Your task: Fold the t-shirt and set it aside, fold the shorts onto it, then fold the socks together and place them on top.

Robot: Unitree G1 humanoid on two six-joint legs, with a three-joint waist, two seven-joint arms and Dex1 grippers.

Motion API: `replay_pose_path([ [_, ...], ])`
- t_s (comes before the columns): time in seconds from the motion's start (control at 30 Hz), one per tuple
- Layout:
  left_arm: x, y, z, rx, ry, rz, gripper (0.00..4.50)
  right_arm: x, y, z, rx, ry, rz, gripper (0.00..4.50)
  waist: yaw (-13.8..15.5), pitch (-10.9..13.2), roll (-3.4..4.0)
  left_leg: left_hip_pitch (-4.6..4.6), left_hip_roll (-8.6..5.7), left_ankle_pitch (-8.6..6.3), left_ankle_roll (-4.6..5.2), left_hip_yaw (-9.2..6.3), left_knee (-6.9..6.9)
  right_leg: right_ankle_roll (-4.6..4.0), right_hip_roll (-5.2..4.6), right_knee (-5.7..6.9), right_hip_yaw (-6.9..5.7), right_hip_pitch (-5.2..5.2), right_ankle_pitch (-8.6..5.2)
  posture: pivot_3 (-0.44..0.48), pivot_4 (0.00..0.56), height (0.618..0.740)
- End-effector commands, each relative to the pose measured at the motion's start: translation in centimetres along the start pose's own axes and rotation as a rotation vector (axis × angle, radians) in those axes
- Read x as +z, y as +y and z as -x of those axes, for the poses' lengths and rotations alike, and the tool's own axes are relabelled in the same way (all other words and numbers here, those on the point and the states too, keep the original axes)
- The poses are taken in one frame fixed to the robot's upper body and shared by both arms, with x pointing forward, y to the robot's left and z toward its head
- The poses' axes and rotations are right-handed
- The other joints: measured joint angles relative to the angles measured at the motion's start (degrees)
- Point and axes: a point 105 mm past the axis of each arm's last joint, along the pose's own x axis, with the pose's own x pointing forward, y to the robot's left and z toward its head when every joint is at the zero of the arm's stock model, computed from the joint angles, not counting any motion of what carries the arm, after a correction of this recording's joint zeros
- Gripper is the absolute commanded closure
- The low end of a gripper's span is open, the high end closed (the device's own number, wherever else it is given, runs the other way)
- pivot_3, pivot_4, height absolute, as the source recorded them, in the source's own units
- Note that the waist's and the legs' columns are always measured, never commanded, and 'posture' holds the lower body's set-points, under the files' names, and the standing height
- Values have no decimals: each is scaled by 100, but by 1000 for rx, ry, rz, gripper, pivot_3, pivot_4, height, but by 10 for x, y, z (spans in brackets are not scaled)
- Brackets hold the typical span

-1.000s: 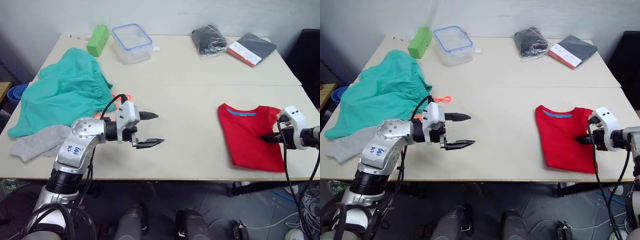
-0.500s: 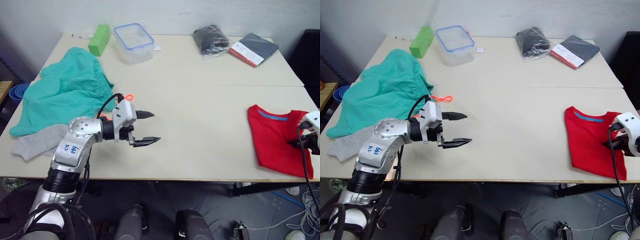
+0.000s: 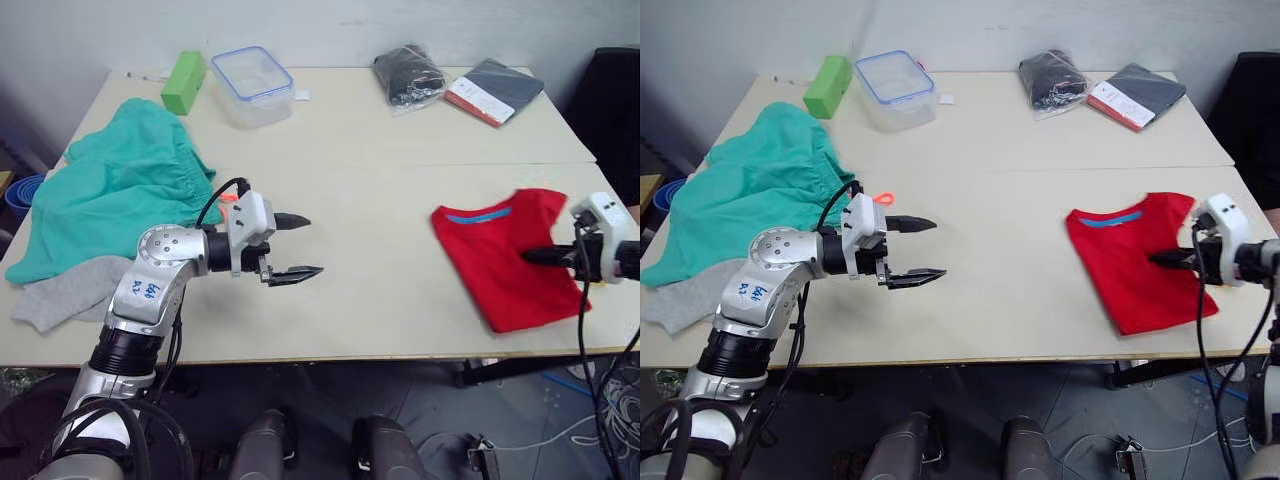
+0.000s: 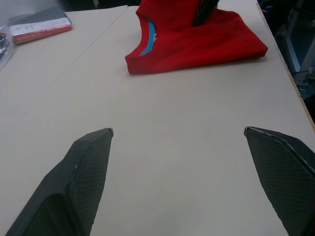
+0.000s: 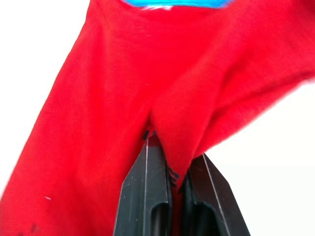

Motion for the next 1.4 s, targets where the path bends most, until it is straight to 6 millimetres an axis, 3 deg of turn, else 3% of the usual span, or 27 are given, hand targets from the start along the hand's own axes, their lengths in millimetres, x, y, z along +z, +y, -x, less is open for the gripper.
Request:
replay_pose_path([
  [0.03, 10, 4, 2, 4, -15, -43, 0, -6, -14, 7, -116, 32, -16, 4476, 37, 0, 0, -1, -3, 1, 2, -1, 2, 0, -2, 0, -2, 0, 0, 0, 150, 740],
  [0.2, 9, 4, 7, 13, -2, -47, 0, -36, -46, 27, -328, 130, -67, 4476, 112, 1, 2, -1, -9, 3, 6, 0, 4, 1, -7, 0, 1, 0, 1, 0, 150, 740],
  [0.33, 8, 3, 8, 11, 0, -47, 0, -51, -56, 41, -392, 158, -122, 4476, 142, 1, 2, 0, -9, 3, 6, -2, 5, 1, -6, -1, -1, 3, 1, 0, 150, 740],
  [0.53, 11, 0, 5, -6, -10, -50, 0, -63, -63, 47, -443, 150, -161, 4476, 122, 0, 0, 5, -6, 3, 5, -1, 6, 1, -1, -2, 1, 9, 1, 0, 150, 740],
  [0.6, 11, 0, 4, -10, -11, -53, 0, -55, -61, 43, -420, 84, -162, 4476, 127, 0, 0, 5, -6, 3, 6, -2, 8, 2, -2, -2, 0, 11, 1, 0, 150, 740],
  [0.7, 10, 0, 2, -17, -8, -56, 0, -42, -61, 40, -412, -4, -189, 3706, 122, 0, 0, 4, -8, 4, 8, -1, 8, 5, -3, -2, 1, 11, 2, 0, 150, 740],
  [0.87, 10, -1, 1, -26, -8, -62, 0, -52, -69, 57, -481, 30, -156, 2017, 106, 0, 1, 4, -5, 4, 7, 1, 5, 5, 2, -1, 2, 7, 2, 0, 150, 740],
  [0.97, 10, -1, 2, -27, -6, -64, 0, -44, -77, 77, -547, -15, -143, 947, 116, 2, 4, 4, -6, 4, 7, 2, 5, 5, 1, 0, 2, 7, 2, 0, 150, 740],
  [1.07, 9, -1, 3, -23, -2, -64, 0, -23, -80, 96, -571, -130, -126, 16, 124, 5, 12, 3, -9, 5, 8, 2, 6, 5, -3, -1, 3, 6, 2, 0, 150, 740],
  [1.17, 7, 0, 5, -17, 0, -63, 0, 17, -61, 109, -405, -366, -152, 16, 112, 5, 13, 4, -6, 5, 8, 2, 5, 5, 1, -2, 4, 6, 2, 0, 150, 740],
  [1.27, 6, 1, 7, -7, 3, -60, 0, 30, -43, 113, -319, -419, -74, 16, 87, 4, 15, 7, 1, 4, 7, 4, 3, 4, 4, 0, 8, 6, 2, 0, 150, 740],
  [1.4, 4, 6, 13, 41, 13, -48, 0, 58, 4, 96, -132, -524, -11, 16, 97, 4, 16, 6, 0, 4, 7, 3, 4, 4, 2, 0, 6, 6, 2, 0, 150, 740],
])
